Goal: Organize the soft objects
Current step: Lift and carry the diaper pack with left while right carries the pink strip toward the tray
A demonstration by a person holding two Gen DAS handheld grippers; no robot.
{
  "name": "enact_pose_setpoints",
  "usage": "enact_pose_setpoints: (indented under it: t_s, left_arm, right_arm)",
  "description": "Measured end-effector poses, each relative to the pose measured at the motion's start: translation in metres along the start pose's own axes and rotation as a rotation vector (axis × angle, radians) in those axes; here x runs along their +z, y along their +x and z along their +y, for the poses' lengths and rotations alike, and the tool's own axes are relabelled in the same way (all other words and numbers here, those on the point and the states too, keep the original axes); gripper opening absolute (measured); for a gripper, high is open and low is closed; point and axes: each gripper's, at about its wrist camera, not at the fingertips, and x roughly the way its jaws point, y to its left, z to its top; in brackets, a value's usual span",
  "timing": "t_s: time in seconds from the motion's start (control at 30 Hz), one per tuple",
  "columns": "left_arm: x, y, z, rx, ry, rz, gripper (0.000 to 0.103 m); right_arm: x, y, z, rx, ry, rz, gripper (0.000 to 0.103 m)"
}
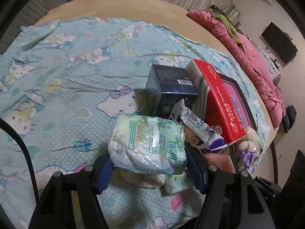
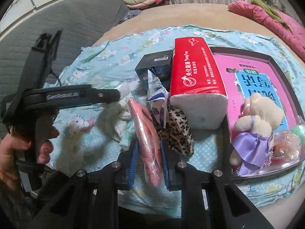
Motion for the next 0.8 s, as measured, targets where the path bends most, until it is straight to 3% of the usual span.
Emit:
enact_pose_setpoints:
  t_s: [0.47, 0.8]
  left_arm:
    - [-0.022, -0.056, -0.036, 0.028, 0.062, -0.082, 0.068]
    - [-0.031, -0.073, -0.068, 0.03, 0.124, -0.1, 0.068]
  right_arm:
    - [0.003, -0.032, -0.005, 0.012, 0.033, -0.092, 0.023]
    - [0.003, -0.063, -0.013, 0.01, 0.058, -0.16, 0.023]
